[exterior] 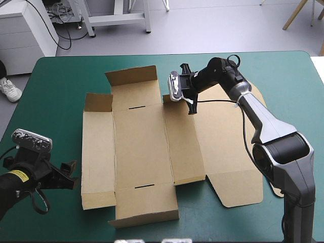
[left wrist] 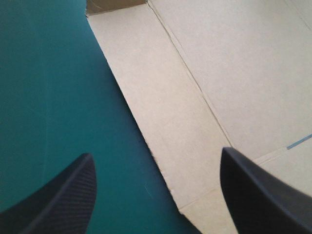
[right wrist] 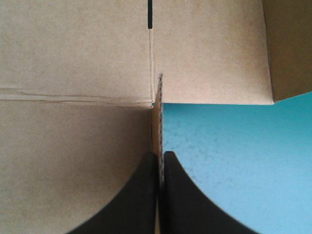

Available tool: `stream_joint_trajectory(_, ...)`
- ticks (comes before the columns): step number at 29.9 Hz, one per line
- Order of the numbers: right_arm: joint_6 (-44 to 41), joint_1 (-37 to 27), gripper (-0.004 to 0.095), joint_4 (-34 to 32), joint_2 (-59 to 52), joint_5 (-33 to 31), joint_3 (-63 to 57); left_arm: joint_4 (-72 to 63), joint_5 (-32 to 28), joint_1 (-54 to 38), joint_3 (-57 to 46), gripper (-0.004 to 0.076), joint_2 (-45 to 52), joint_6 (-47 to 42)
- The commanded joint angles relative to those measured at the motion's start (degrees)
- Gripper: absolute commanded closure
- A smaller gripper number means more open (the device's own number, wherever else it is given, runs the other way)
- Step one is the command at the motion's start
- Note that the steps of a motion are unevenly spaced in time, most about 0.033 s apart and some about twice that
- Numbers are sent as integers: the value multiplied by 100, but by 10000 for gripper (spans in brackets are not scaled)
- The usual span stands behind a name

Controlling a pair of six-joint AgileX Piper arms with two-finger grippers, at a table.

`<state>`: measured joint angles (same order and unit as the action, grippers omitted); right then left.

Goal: Fold the box

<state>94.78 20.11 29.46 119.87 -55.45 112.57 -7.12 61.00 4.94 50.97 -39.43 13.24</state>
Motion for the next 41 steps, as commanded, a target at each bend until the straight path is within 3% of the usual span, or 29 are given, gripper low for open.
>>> stream_joint_trajectory(1, -241, -17, 927, 408, -227, 465, 184, -72, -344, -7, 179, 214, -30, -82)
stream_joint_trajectory(12, -1128, -27, 896, 422, 30, 722, 184, -72, -249, -7, 179, 214, -30, -117)
stream_joint_trajectory(14, -1312, -27, 800, 422, 30, 832, 184, -72, -249, -7, 179, 214, -30, -117)
stream_joint_trajectory(19, -2176, -27, 379, 422, -25, 1419, 184, -137, -200, -7, 179, 214, -30, -149)
stream_joint_trajectory(21, -2552, -27, 276, 409, -118, 1509, 184, -137, -154, -7, 179, 214, -30, -149)
stream_joint_trajectory(24, -3207, -27, 266, 287, -353, 1496, 184, -137, -149, -7, 179, 214, -30, -138)
stream_joint_trajectory(30, -5312, -39, 270, -298, -1123, 1129, 184, -148, -305, -7, 179, 214, -30, -116)
stream_joint_trajectory(36, -7105, -279, 293, -766, -2042, 102, 184, -270, -305, -7, 179, 214, -30, -120)
stream_joint_trajectory(41, -8190, -646, 296, -1084, -2576, -1181, 172, -270, -271, -7, 179, 214, -30, -120)
